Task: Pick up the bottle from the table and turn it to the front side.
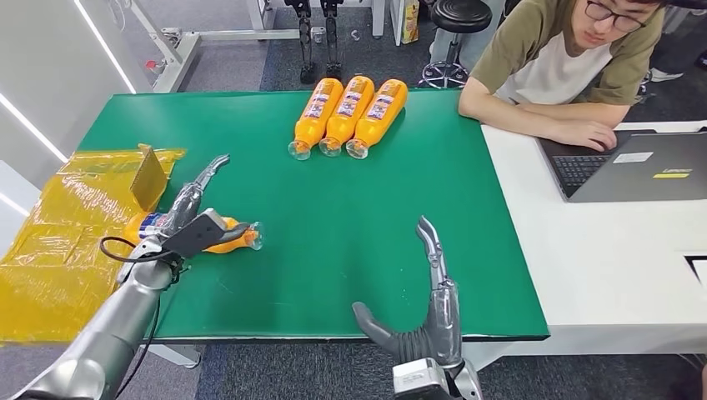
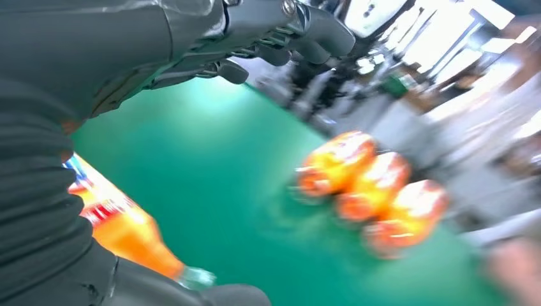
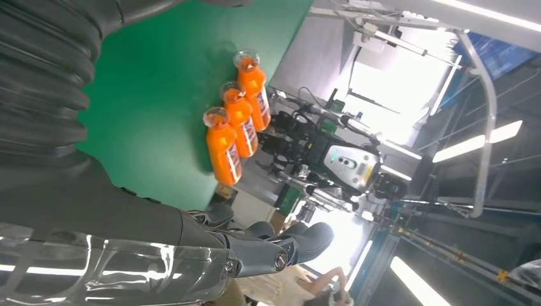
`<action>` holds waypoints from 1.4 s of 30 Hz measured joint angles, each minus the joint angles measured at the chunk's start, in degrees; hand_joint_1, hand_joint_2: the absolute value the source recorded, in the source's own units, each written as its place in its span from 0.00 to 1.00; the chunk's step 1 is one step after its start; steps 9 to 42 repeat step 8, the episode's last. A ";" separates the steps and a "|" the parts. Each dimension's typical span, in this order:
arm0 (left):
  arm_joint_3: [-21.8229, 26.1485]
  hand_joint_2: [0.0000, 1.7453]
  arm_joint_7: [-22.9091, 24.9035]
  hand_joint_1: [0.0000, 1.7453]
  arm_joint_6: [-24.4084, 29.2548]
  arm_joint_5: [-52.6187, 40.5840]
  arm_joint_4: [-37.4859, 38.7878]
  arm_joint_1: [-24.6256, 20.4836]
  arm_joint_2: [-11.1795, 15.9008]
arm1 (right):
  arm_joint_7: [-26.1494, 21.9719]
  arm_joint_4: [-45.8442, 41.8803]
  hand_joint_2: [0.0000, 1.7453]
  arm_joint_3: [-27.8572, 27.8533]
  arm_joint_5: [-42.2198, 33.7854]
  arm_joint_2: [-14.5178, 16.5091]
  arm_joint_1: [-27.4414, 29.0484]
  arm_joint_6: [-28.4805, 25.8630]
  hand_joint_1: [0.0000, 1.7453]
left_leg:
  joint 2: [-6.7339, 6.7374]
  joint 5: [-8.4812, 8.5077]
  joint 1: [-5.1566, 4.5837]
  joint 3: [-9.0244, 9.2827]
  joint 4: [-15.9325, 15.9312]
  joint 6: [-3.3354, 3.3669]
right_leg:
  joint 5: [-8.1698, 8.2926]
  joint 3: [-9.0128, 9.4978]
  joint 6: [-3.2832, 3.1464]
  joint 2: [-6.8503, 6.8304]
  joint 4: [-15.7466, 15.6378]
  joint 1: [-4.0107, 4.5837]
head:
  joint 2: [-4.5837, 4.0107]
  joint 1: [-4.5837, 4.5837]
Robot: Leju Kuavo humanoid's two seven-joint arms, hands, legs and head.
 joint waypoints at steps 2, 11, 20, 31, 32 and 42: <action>1.79 1.00 -0.66 0.00 -0.92 5.33 -6.77 4.24 -0.22 | -0.01 -0.07 1.00 -0.28 -0.37 -0.12 0.60 -0.13 0.00 | 0.04 -0.03 0.00 0.00 0.00 -0.02 | -0.02 -0.04 0.00 0.04 -0.02 -0.01 | 0.00 0.00; 4.71 1.00 4.54 0.00 1.25 18.55 -26.89 15.29 -4.60 | -0.06 -0.04 1.00 -0.56 -1.13 -0.36 1.29 -1.68 0.00 | -0.09 -0.08 -0.01 -0.14 0.00 0.01 | -0.09 -0.04 0.02 -0.11 -0.05 -0.01 | 0.00 0.02; 4.71 1.00 4.54 0.00 1.25 18.55 -26.89 15.29 -4.60 | -0.06 -0.04 1.00 -0.56 -1.13 -0.36 1.29 -1.68 0.00 | -0.09 -0.08 -0.01 -0.14 0.00 0.01 | -0.09 -0.04 0.02 -0.11 -0.05 -0.01 | 0.00 0.02; 4.71 1.00 4.54 0.00 1.25 18.55 -26.89 15.29 -4.60 | -0.06 -0.04 1.00 -0.56 -1.13 -0.36 1.29 -1.68 0.00 | -0.09 -0.08 -0.01 -0.14 0.00 0.01 | -0.09 -0.04 0.02 -0.11 -0.05 -0.01 | 0.00 0.02; 4.71 1.00 4.54 0.00 1.25 18.55 -26.89 15.29 -4.60 | -0.06 -0.04 1.00 -0.56 -1.13 -0.36 1.29 -1.68 0.00 | -0.09 -0.08 -0.01 -0.14 0.00 0.01 | -0.09 -0.04 0.02 -0.11 -0.05 -0.01 | 0.00 0.02; 4.71 1.00 4.54 0.00 1.25 18.55 -26.89 15.29 -4.60 | -0.06 -0.04 1.00 -0.56 -1.13 -0.36 1.29 -1.68 0.00 | -0.09 -0.08 -0.01 -0.14 0.00 0.01 | -0.09 -0.04 0.02 -0.11 -0.05 -0.01 | 0.00 0.02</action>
